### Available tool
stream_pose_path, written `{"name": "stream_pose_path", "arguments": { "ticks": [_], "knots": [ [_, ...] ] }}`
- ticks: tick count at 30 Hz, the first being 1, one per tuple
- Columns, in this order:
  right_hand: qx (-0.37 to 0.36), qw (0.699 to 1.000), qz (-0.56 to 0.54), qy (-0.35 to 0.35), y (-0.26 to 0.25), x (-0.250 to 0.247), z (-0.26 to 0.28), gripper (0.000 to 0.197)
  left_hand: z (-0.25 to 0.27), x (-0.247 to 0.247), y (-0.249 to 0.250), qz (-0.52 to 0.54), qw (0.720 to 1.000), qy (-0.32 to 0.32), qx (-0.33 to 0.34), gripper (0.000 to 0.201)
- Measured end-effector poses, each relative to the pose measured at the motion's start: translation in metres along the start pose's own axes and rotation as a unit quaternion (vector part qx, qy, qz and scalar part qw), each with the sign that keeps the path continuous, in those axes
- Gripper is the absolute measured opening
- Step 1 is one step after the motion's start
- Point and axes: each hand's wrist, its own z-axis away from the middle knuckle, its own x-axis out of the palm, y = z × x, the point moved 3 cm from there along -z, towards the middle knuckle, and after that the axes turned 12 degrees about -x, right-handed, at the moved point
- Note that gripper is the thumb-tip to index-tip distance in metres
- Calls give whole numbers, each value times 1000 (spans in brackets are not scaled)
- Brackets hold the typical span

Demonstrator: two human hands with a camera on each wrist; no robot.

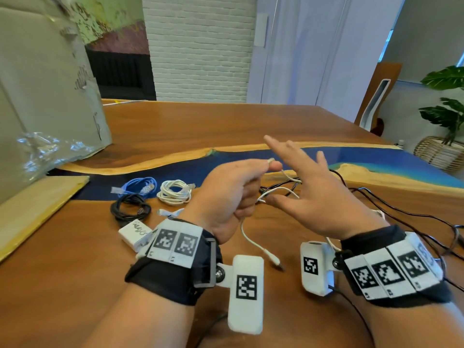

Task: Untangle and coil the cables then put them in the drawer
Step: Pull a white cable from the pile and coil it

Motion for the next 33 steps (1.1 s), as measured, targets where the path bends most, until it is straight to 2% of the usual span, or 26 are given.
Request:
{"name": "stream_pose_path", "arguments": {
  "ticks": [2,3,4,6,8,10,11,15,18,21,26,31,33],
  "knots": [
    [-22,997,-81,1,-1,5,0,69,2,5,-2,-33,999,-26,-16,25],
    [-33,992,-120,24,-2,5,0,51,3,5,-2,-41,999,-24,-21,27],
    [-39,984,-160,61,-2,4,1,33,2,3,-1,-43,999,-9,-26,31],
    [-23,960,-233,155,3,-5,1,18,0,-7,1,-35,998,38,-36,38],
    [-19,932,-283,224,10,-18,4,16,-1,-19,2,-18,997,64,-37,42],
    [-25,921,-312,233,14,-25,8,15,-1,-23,2,-10,998,56,-32,41],
    [-28,922,-316,221,14,-24,8,16,-1,-21,2,-19,998,46,-27,40],
    [-19,943,-316,106,1,0,2,43,-1,-2,-2,-70,997,12,-14,39],
    [-6,948,-308,84,-1,11,-3,35,-1,-1,-2,-56,998,22,-17,39],
    [6,928,-359,105,-1,11,-3,30,-2,-6,-2,-49,997,49,-27,41],
    [61,861,-470,184,5,2,-3,28,-3,-8,-5,-86,994,33,-60,41],
    [96,859,-442,241,20,-11,2,27,-3,-12,-7,-155,985,13,-75,43],
    [94,847,-440,283,26,-22,6,27,-3,-16,-8,-160,984,19,-81,45]
  ]
}}
